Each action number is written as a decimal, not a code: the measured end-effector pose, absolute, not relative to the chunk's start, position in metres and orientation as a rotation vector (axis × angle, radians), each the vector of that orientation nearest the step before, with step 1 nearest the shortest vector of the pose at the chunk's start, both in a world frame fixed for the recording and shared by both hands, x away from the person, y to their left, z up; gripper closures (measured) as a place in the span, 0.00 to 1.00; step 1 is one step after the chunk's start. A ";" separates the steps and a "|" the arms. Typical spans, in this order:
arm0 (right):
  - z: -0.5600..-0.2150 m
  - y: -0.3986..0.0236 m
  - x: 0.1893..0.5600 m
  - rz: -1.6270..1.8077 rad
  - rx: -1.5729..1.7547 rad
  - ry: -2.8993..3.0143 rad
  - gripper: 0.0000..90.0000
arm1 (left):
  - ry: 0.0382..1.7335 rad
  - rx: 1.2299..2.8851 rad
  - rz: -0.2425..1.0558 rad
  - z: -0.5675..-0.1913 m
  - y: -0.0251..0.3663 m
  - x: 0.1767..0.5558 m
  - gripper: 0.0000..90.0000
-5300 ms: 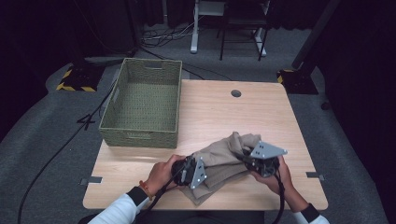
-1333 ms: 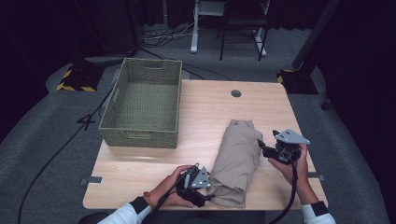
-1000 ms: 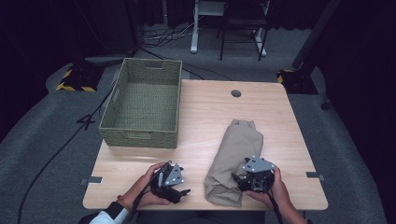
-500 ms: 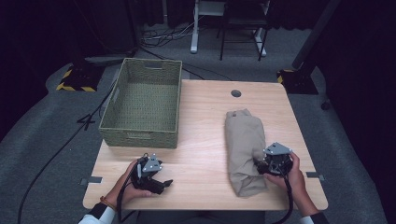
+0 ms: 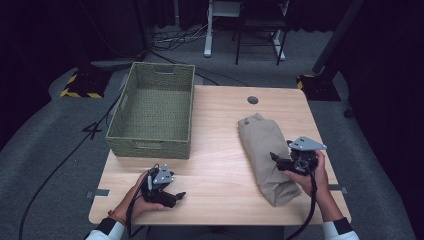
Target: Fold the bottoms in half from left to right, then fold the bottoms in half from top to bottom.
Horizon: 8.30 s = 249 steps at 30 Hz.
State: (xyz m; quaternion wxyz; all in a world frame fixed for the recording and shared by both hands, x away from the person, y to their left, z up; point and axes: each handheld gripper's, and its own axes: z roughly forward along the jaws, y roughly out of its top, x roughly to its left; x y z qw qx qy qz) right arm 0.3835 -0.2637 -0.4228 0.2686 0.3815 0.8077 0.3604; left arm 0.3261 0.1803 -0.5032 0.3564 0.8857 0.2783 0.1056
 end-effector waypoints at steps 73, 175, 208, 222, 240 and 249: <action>-0.480 -0.315 0.399 1.061 1.279 2.622 0.58 | 0.647 2.183 0.341 -0.467 0.180 0.322 0.18; -0.483 -0.317 0.395 1.063 1.296 2.576 0.45 | 0.490 2.130 0.367 -0.430 0.056 0.373 0.71; -0.435 -0.296 0.393 0.879 1.160 2.304 0.18 | 0.438 2.147 0.369 -0.430 -0.019 0.340 0.71; -0.450 -0.288 0.397 0.829 1.172 2.360 0.17 | 0.440 2.146 0.389 -0.430 -0.037 0.335 0.70; -0.486 -0.305 0.418 0.871 1.411 2.473 0.00 | 0.447 2.146 0.423 -0.431 -0.058 0.338 0.70; -0.481 -0.298 0.414 0.853 1.356 2.508 0.22 | 0.364 2.147 0.400 -0.424 -0.055 0.332 0.35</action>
